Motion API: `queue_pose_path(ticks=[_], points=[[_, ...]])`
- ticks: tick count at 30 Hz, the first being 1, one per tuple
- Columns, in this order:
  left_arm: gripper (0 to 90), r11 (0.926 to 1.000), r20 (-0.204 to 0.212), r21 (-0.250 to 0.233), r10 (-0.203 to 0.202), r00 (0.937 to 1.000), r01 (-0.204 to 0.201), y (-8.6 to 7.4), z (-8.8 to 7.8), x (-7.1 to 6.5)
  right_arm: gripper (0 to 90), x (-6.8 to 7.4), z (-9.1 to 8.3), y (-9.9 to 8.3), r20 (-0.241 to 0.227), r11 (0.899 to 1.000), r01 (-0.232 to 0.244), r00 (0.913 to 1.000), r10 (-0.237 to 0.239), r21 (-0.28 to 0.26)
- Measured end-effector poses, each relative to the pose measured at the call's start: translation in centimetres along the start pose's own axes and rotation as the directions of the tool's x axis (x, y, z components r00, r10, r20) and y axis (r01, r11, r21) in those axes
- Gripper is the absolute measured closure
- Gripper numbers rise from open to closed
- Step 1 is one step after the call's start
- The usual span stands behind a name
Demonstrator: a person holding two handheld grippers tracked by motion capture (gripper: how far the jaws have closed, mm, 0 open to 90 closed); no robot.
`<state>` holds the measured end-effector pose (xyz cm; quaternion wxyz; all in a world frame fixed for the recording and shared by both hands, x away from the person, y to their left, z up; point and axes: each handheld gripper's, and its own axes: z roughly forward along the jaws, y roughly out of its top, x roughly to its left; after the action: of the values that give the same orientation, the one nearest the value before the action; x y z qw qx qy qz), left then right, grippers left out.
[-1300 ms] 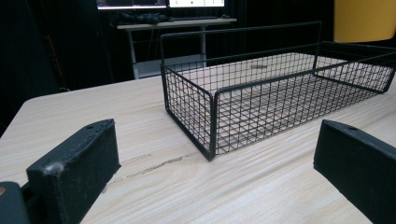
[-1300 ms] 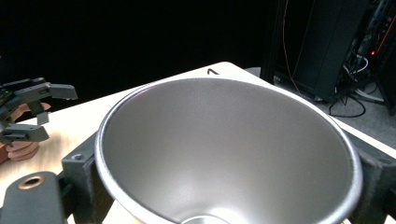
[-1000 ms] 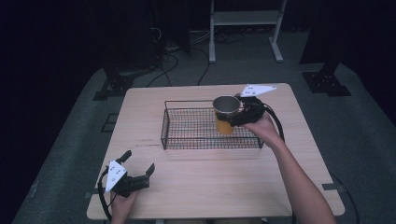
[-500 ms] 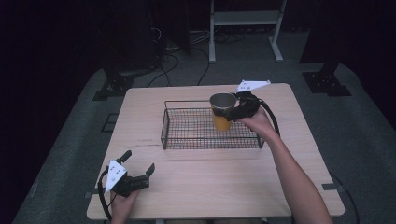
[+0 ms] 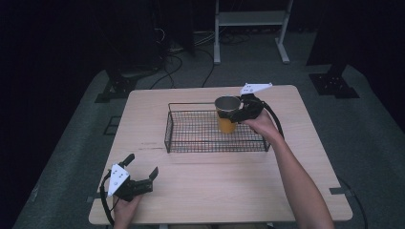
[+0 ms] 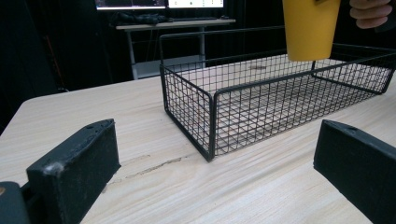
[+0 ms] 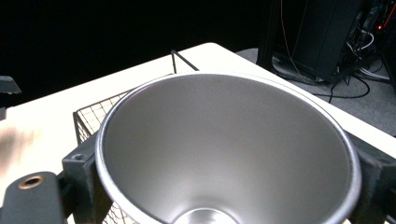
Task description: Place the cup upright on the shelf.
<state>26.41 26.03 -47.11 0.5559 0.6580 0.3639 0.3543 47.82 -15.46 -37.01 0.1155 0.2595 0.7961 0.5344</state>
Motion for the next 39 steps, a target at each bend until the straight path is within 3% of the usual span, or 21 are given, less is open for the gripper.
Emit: queue_pose_path(ticks=[8, 13, 19, 39], points=[[0.0, 1.0, -0.001, 0.0, 0.0, 1.0, 0.0, 0.0, 0.0, 0.0, 9.9, -0.8, 0.6, -0.6, 0.027, 1.0, 0.001, 0.9996, -0.001, 0.01], [0.0, 1.0, 0.0, -0.001, -0.004, 1.0, 0.004, 0.0, 0.0, 0.0, 9.9, -0.8, 1.1, -0.8, 0.012, 1.0, 0.004, 0.9999, -0.004, 0.003], [0.0, 1.0, -0.002, -0.002, -0.005, 1.0, 0.005, 0.0, 0.0, 0.0, 9.8, -1.1, 2.1, -1.5, 0.004, 0.999, -0.007, 1.0, 0.007, 0.033], [0.0, 1.0, 0.001, -0.002, -0.005, 1.0, 0.005, 0.0, 0.0, 0.0, 9.7, -0.6, 4.5, -2.7, -0.018, 0.993, 0.038, 0.9992, -0.037, 0.116]])
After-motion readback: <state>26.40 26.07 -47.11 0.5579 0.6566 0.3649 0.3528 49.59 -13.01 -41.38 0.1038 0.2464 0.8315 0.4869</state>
